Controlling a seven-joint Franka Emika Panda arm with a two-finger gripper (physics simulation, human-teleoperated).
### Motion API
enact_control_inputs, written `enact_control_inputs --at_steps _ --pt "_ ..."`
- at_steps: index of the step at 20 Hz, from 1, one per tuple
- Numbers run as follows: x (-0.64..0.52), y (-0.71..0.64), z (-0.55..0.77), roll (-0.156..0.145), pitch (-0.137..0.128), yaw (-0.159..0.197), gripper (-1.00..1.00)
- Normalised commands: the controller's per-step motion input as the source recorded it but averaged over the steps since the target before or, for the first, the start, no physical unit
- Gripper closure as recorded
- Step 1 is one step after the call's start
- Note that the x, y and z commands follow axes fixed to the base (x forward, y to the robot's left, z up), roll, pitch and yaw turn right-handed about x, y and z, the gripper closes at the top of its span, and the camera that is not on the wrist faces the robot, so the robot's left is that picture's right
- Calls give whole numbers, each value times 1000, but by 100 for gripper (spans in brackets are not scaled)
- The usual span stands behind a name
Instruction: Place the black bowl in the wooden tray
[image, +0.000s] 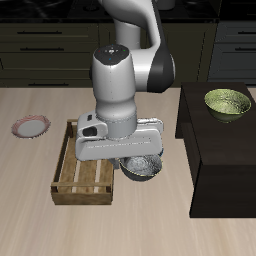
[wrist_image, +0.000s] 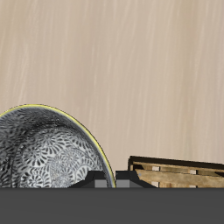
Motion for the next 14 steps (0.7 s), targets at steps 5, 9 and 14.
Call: enact_control_inputs --at_steps 5,9,14 --pt "-266 -276 213 -36 -42 9 100" --pt "-275 -310 123 -45 -34 24 100" --pt "-167 -91 -48 4 0 9 100"
